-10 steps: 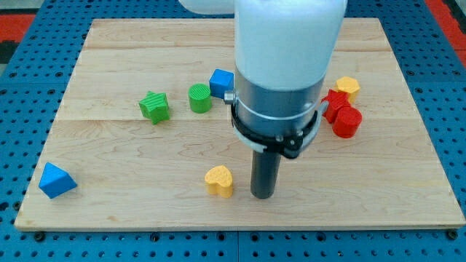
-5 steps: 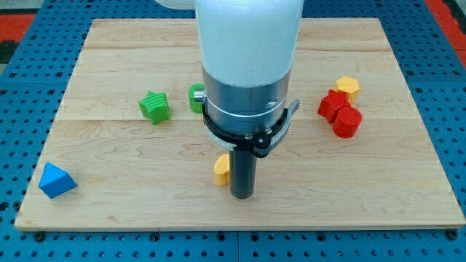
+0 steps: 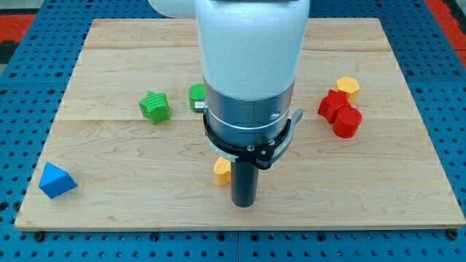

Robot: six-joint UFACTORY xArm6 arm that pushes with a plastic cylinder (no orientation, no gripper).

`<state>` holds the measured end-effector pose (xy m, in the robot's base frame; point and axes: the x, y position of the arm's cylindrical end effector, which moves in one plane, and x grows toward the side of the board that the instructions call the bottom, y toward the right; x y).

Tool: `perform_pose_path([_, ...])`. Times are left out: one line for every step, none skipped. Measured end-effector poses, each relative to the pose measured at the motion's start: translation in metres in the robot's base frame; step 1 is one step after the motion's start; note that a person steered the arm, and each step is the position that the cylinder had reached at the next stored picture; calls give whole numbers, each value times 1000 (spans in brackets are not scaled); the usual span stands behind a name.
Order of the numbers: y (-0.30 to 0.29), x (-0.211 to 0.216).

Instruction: Make a group of red blocks and yellow blocks at the center right of the board

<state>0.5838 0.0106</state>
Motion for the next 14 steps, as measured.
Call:
perform_pose_path([15,2])
perform_pose_path([22,3])
perform_pose_path([30,3])
perform_pose_path([37,3])
perform_pose_path([42,3])
perform_pose_path([43,3])
perform_pose_path([37,5])
perform_pose_path([-17,3])
perform_pose_path([-16,-30])
perform_pose_path([17,-55])
perform_pose_path([-11,-22])
perform_pose_path([-75,-13])
perform_pose_path([-6,-59])
perform_pose_path([78,-92])
